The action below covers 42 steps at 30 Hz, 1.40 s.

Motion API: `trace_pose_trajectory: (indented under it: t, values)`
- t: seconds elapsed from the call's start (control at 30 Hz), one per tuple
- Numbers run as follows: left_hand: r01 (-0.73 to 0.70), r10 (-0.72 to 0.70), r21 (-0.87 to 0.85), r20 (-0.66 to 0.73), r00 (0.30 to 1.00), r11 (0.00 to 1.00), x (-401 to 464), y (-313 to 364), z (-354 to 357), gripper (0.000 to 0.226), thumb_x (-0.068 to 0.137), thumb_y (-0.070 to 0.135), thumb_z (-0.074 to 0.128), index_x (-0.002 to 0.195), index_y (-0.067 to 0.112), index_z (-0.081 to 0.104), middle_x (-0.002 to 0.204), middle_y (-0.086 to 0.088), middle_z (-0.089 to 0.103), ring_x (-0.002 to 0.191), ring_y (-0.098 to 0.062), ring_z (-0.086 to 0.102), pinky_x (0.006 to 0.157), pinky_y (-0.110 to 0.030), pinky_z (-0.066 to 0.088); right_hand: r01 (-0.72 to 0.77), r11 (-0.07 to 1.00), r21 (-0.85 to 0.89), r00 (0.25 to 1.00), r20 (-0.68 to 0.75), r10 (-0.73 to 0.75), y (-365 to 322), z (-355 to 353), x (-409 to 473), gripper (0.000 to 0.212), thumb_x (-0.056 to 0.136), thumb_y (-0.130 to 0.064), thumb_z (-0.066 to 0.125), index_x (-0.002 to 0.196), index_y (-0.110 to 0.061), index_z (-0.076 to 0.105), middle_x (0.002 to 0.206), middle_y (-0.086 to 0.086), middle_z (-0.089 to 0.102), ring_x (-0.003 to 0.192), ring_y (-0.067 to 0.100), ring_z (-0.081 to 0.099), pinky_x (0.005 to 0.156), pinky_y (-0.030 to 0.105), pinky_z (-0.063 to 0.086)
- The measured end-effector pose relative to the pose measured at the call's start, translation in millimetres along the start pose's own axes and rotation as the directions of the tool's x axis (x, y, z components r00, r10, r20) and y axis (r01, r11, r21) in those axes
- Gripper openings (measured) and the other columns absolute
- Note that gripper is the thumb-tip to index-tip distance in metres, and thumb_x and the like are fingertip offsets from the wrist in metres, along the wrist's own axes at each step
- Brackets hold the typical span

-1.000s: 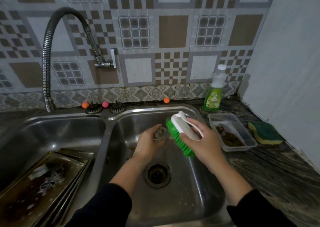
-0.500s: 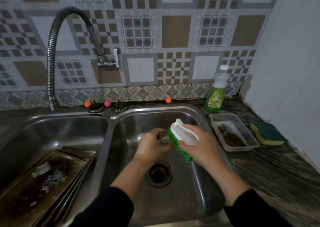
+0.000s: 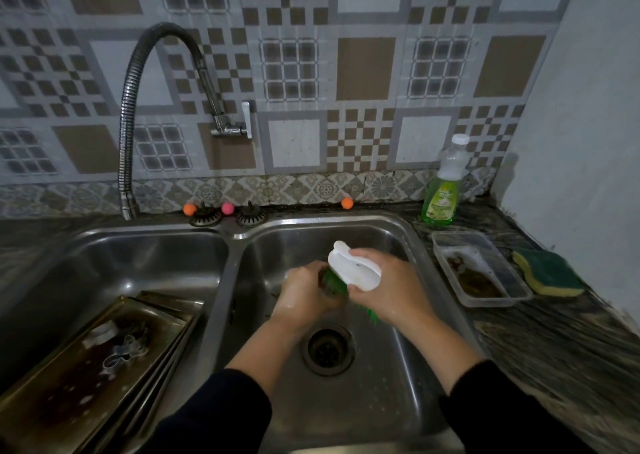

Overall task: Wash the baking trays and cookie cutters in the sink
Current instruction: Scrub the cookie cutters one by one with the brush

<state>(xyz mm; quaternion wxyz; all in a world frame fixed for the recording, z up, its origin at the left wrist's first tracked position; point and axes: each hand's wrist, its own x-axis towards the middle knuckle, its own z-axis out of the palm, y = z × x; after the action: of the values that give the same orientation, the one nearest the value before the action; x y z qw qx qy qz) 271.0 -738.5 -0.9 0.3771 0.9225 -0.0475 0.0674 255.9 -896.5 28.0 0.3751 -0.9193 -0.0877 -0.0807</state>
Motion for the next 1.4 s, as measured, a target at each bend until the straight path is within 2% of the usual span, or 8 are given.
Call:
trace_pose_trajectory:
  t: [0.1, 0.27, 0.47, 0.7, 0.9, 1.03, 1.2, 1.4]
  values:
    - [0.037, -0.038, -0.031, -0.029, 0.999, 0.999, -3, -4, 0, 0.038, 0.069, 0.022, 0.079, 0.105, 0.014, 0.068, 0.089, 0.0, 0.071, 0.084, -0.015, 0.067, 0.08, -0.03, 0.055, -0.012, 0.999, -0.051, 1.0, -0.006, 0.011, 1, 6, 1, 0.057, 0.07, -0.027, 0.075, 0.124, -0.036, 0.059, 0.121, -0.009, 0.063, 0.106, 0.012, 0.058, 0.085, 0.023, 0.047]
    - [0.093, -0.097, -0.096, -0.035, 0.995, 0.991, -3, -19, -8, 0.037, 0.064, 0.015, 0.083, 0.097, 0.016, 0.066, 0.081, 0.008, 0.067, 0.075, -0.004, 0.063, 0.062, -0.01, 0.047, 0.019, 0.997, -0.076, 0.998, 0.061, -0.014, -12, 15, 6, 0.059, 0.07, -0.031, 0.075, 0.126, -0.038, 0.056, 0.122, -0.009, 0.061, 0.106, 0.012, 0.057, 0.084, 0.025, 0.048]
    - [0.123, -0.142, -0.161, -0.11, 0.984, 0.979, -1, -37, -22, 0.042, 0.058, 0.024, 0.084, 0.096, 0.024, 0.065, 0.079, 0.007, 0.069, 0.072, -0.011, 0.068, 0.07, -0.038, 0.058, 0.011, 0.994, -0.11, 1.0, -0.005, -0.012, -29, 36, 14, 0.06, 0.07, -0.03, 0.072, 0.127, -0.039, 0.055, 0.118, -0.004, 0.06, 0.107, 0.017, 0.057, 0.086, 0.028, 0.048]
    - [0.106, -0.111, -0.052, -0.107, 0.988, 0.993, -1, -59, -49, 0.042, 0.066, 0.022, 0.082, 0.103, 0.019, 0.063, 0.086, 0.009, 0.067, 0.078, -0.008, 0.064, 0.071, -0.022, 0.051, -0.014, 1.0, -0.001, 0.999, -0.044, 0.014, -56, 70, 26, 0.061, 0.071, -0.025, 0.075, 0.128, -0.034, 0.056, 0.118, -0.002, 0.061, 0.109, 0.018, 0.057, 0.089, 0.03, 0.049]
    - [0.161, -0.206, -0.189, -0.246, 0.947, 0.969, -9, -104, -80, 0.041, 0.071, 0.024, 0.083, 0.102, 0.023, 0.056, 0.088, 0.012, 0.065, 0.077, 0.0, 0.061, 0.068, -0.011, 0.047, -0.053, 0.995, 0.08, 0.994, -0.086, 0.06, -77, 91, 41, 0.059, 0.075, -0.026, 0.074, 0.13, -0.033, 0.055, 0.124, -0.001, 0.06, 0.113, 0.018, 0.055, 0.088, 0.026, 0.046]
    - [0.217, -0.286, -0.252, -0.285, 0.915, 0.943, -22, -143, -110, 0.045, 0.08, 0.015, 0.076, 0.119, 0.017, 0.056, 0.105, 0.005, 0.064, 0.079, 0.003, 0.057, 0.066, 0.0, 0.041, -0.043, 0.993, 0.105, 0.997, -0.06, 0.05, -93, 118, 39, 0.057, 0.073, -0.024, 0.075, 0.127, -0.031, 0.057, 0.122, -0.003, 0.062, 0.11, 0.017, 0.057, 0.083, 0.017, 0.037]
    - [0.475, -0.495, -0.14, -0.239, 0.835, 0.869, -62, -232, -153, 0.048, 0.081, 0.028, 0.075, 0.124, 0.023, 0.055, 0.114, 0.005, 0.063, 0.105, -0.014, 0.061, 0.094, -0.03, 0.049, -0.02, 0.993, 0.117, 0.999, -0.038, 0.025, -110, 146, 34, 0.054, 0.071, -0.016, 0.076, 0.123, -0.025, 0.062, 0.119, -0.001, 0.066, 0.107, 0.019, 0.06, 0.08, 0.015, 0.036]
    - [0.739, -0.742, -0.089, -0.146, 0.654, 0.668, -93, -294, -184, 0.055, 0.081, 0.032, 0.072, 0.128, 0.043, 0.044, 0.127, 0.0, 0.044, 0.117, -0.025, 0.049, 0.094, -0.05, 0.049, 0.002, 0.988, 0.156, 1.0, 0.023, -0.006, -133, 181, 32, 0.054, 0.072, -0.017, 0.077, 0.122, -0.027, 0.062, 0.119, -0.003, 0.066, 0.105, 0.017, 0.06, 0.081, 0.023, 0.04]
